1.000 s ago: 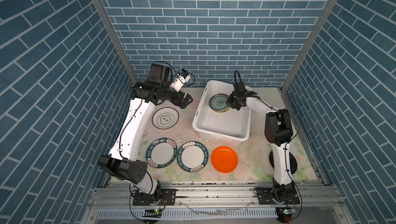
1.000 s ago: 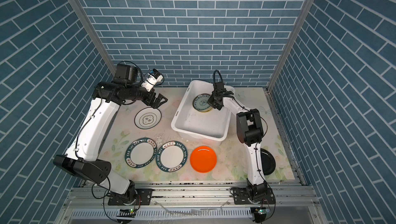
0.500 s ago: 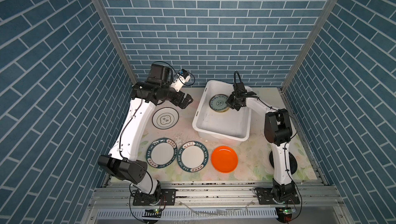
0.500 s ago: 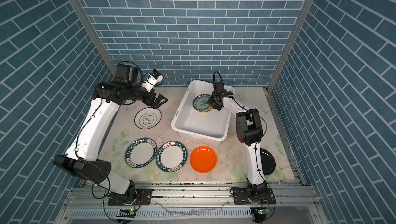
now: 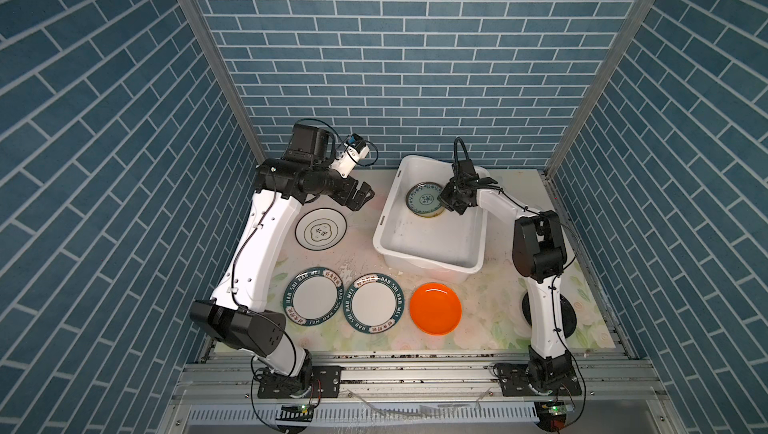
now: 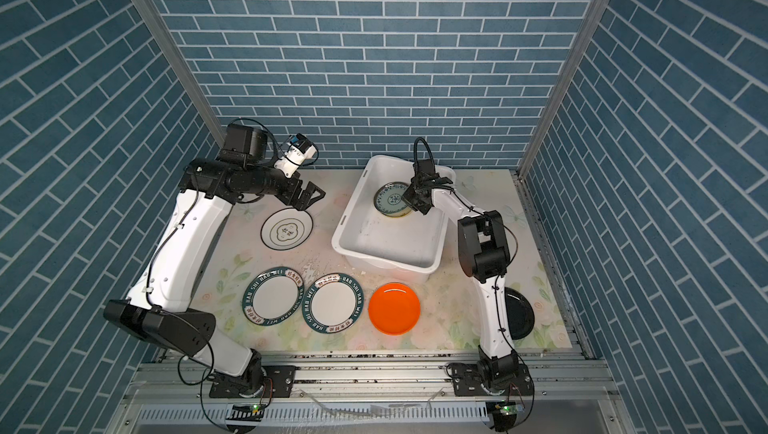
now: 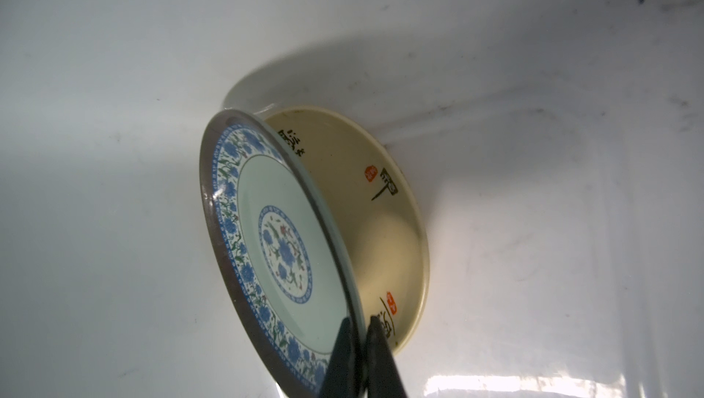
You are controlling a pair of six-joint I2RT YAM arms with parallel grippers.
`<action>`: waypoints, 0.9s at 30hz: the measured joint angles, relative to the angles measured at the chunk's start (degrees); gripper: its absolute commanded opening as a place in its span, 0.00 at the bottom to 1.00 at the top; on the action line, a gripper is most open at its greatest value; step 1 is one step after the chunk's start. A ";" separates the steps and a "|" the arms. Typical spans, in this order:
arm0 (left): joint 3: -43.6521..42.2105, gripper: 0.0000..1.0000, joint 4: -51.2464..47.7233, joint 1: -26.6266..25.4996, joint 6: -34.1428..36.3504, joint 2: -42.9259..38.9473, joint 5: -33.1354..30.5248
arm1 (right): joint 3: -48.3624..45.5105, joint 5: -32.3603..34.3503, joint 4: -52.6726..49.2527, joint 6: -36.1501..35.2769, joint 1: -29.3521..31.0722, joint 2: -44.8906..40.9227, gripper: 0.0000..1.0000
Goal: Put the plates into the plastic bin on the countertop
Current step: 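Lower the blue-and-white plate onto the cream plate in the bin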
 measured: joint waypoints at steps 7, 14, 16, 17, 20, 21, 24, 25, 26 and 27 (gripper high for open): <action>0.00 1.00 0.00 0.00 0.00 -0.02 0.02 | 0.00 0.00 0.00 0.35 -0.11 0.15 0.00; 0.00 1.00 0.00 0.00 0.00 0.00 0.04 | 0.00 -0.04 0.02 0.42 -0.28 0.92 0.00; 0.00 1.00 0.00 0.00 0.00 0.00 0.09 | 0.00 -0.04 0.02 0.79 -0.37 1.03 0.01; 0.00 1.00 0.00 0.00 0.00 -0.02 0.11 | 0.00 -0.04 0.00 0.92 -0.39 1.03 0.01; 0.00 0.99 0.00 0.00 0.00 0.00 0.15 | 0.00 -0.04 0.00 1.29 -0.50 1.07 0.02; 0.00 1.00 0.00 0.00 0.00 -0.02 0.17 | 0.00 -0.07 0.02 1.33 -0.50 1.14 0.03; 0.00 0.99 0.00 0.00 0.00 0.00 0.17 | -0.02 -0.13 0.02 1.38 -0.68 1.51 0.03; 0.00 1.00 0.00 0.00 0.00 0.00 0.17 | -0.02 -0.17 0.04 1.40 -0.72 1.66 0.03; 0.00 1.00 0.00 0.00 0.00 0.00 0.17 | -0.02 -0.26 0.02 1.40 -0.76 1.86 0.03; 0.00 1.00 0.00 0.00 0.00 -0.02 0.17 | -0.02 -0.39 0.04 1.42 -0.76 2.01 0.03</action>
